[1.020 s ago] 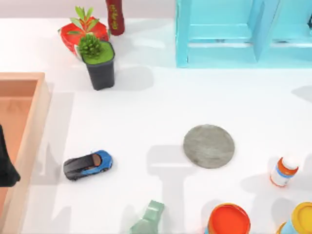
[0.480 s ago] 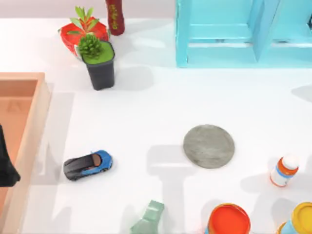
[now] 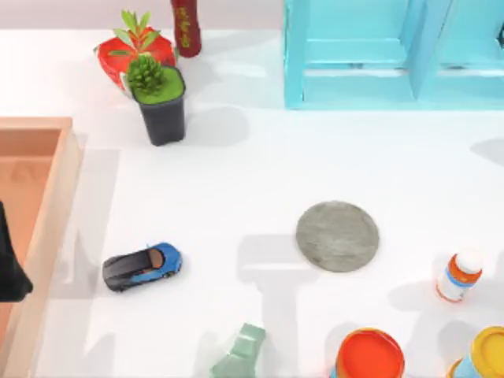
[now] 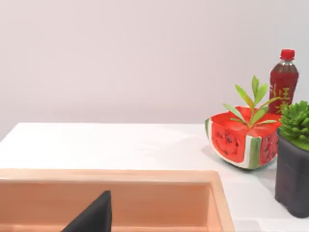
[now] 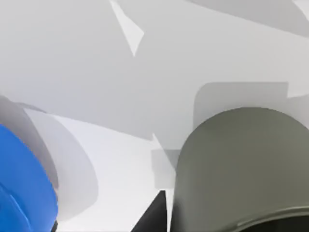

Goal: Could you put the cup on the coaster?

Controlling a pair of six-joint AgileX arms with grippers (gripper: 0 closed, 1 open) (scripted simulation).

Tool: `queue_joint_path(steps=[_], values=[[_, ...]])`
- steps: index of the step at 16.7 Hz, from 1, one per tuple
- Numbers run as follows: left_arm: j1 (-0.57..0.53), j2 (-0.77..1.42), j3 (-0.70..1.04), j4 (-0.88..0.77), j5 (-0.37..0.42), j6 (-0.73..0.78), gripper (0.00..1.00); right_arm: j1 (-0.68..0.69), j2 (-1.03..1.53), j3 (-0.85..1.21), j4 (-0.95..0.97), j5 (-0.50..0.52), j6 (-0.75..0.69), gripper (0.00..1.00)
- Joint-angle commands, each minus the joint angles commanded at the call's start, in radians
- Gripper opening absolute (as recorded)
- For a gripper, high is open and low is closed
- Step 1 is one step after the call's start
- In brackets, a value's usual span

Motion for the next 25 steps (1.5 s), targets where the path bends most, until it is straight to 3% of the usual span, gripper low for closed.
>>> queue_joint_path(steps=[2, 11, 15, 20, 25], values=[[0.000, 0.000, 0.000, 0.000, 0.000, 0.000, 1.00, 0.000, 0.000, 0.000, 0.000, 0.000, 0.000, 0.00], [0.000, 0.000, 0.000, 0.000, 0.000, 0.000, 1.00, 0.001, -0.002, 0.001, 0.000, 0.000, 0.001, 0.00], [0.000, 0.000, 0.000, 0.000, 0.000, 0.000, 1.00, 0.063, 0.011, 0.046, -0.019, 0.005, 0.103, 0.00], [0.000, 0.000, 0.000, 0.000, 0.000, 0.000, 1.00, 0.251, 0.082, 0.169, -0.101, 0.017, 0.469, 0.00], [0.000, 0.000, 0.000, 0.000, 0.000, 0.000, 1.00, 0.475, 0.183, 0.325, -0.212, 0.025, 1.055, 0.00]])
